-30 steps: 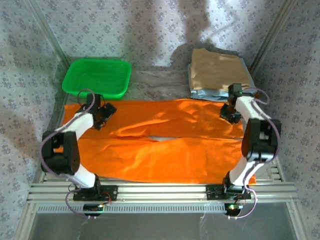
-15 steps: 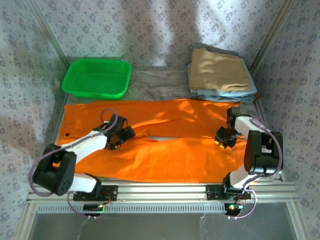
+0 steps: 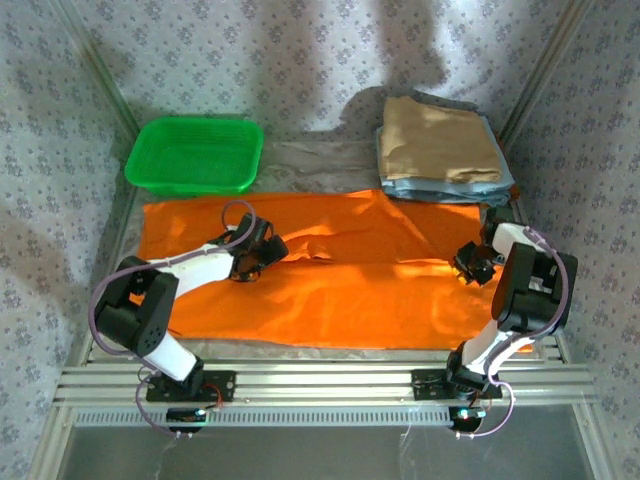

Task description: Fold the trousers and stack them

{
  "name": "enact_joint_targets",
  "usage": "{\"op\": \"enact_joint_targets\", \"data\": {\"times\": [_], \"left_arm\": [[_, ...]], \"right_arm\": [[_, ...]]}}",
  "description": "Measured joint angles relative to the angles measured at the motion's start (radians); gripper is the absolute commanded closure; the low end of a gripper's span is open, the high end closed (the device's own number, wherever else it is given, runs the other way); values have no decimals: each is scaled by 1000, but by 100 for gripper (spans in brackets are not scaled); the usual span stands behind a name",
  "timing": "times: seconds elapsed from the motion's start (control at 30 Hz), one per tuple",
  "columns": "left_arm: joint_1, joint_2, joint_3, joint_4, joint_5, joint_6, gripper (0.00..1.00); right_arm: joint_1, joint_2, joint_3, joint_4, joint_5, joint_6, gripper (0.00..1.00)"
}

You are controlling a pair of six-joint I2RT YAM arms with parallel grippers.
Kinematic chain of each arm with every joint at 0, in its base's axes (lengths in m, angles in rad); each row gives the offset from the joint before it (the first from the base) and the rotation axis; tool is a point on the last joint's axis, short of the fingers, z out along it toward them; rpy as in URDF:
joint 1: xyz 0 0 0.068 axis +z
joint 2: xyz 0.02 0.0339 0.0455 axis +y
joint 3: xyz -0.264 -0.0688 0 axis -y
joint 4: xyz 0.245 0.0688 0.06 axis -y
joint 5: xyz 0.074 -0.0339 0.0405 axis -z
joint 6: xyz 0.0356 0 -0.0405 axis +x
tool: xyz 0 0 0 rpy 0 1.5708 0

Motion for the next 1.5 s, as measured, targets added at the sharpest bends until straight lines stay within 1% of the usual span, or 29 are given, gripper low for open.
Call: {"op": "enact_joint_targets", "data": {"times": [0.1, 0.2, 0.3, 0.37, 0.43, 0.5, 0.53, 0.6, 0.7, 0.8, 0.87, 1.03, 1.2, 1.3, 1.4, 1.5], "left_arm": [[4, -44, -1, -69, -7, 2, 5], [10, -132, -2, -151, -22, 15, 1], [19, -238, -2, -213, -33, 29, 1], [45, -298, -3, -242, -33, 41, 0], [92, -339, -12, -261, -30, 50, 0], [161, -370, -33, -279, -23, 61, 0], [190, -381, -45, -286, -21, 65, 0], [257, -413, -82, -311, -23, 72, 1], [315, -468, -131, -342, -20, 80, 1], [349, -512, -169, -353, -13, 80, 1], [363, -521, -186, -351, -9, 80, 1], [392, -518, -225, -350, -2, 76, 1], [407, -521, -241, -351, 5, 76, 2], [419, -546, -243, -353, 8, 76, 2], [438, -589, -245, -367, 8, 76, 2], [464, -623, -245, -396, 3, 77, 3]], "right_arm": [[1, -14, 0, 0, 19, 0, 78], [6, -62, 0, -5, 51, 0, 76], [52, -129, 16, -23, 65, 0, 74], [101, -147, 46, -21, 64, 2, 79], [143, -133, 78, -8, 60, 15, 86], [169, -68, 131, 5, 53, 21, 100], [171, -24, 161, 14, 53, 27, 100], [159, 85, 230, 34, 53, 38, 100], [105, 219, 309, 63, 51, 45, 100], [52, 280, 360, 54, 50, 45, 100], [31, 290, 375, 58, 62, 45, 100], [-28, 276, 347, 68, 51, 49, 100], [-115, 278, 355, 42, 45, 49, 100], [-147, 297, 389, 13, 46, 49, 100], [-143, 317, 425, -3, 45, 48, 100], [-101, 317, 449, -14, 41, 41, 97]]}}
